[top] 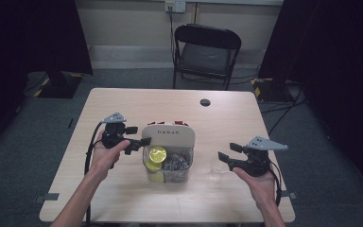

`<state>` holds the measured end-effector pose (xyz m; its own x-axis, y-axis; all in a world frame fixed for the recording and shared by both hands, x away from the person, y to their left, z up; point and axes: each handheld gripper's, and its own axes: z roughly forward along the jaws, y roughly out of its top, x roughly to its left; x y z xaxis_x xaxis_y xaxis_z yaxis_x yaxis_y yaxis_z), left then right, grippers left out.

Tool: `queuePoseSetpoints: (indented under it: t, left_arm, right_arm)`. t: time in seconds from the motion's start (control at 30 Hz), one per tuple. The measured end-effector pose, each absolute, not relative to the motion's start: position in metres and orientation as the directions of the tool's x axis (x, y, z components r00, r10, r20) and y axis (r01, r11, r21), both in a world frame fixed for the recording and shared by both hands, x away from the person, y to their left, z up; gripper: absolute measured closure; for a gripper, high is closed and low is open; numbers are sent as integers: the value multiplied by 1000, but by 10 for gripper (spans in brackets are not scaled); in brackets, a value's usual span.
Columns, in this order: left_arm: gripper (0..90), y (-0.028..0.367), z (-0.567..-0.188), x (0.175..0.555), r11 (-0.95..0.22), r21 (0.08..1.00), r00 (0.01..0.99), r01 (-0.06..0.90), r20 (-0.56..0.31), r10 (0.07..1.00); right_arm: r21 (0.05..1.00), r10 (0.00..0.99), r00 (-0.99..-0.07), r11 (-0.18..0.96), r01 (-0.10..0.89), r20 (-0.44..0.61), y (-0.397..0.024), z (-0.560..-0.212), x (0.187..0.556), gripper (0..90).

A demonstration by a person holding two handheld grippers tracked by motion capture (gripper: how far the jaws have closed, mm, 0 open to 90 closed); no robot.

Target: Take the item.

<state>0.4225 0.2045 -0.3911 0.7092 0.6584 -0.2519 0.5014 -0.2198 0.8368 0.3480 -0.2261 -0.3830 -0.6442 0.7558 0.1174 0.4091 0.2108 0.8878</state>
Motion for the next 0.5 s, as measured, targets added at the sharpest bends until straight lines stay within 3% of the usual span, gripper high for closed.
queuePoseSetpoints:
  t: [0.5]
  left_arm:
    - [156, 204, -390, 422, -224, 835, 708, 502, -248, 661]
  right_arm:
    - [882, 640, -753, 257, 396, 152, -177, -387, 352, 535]
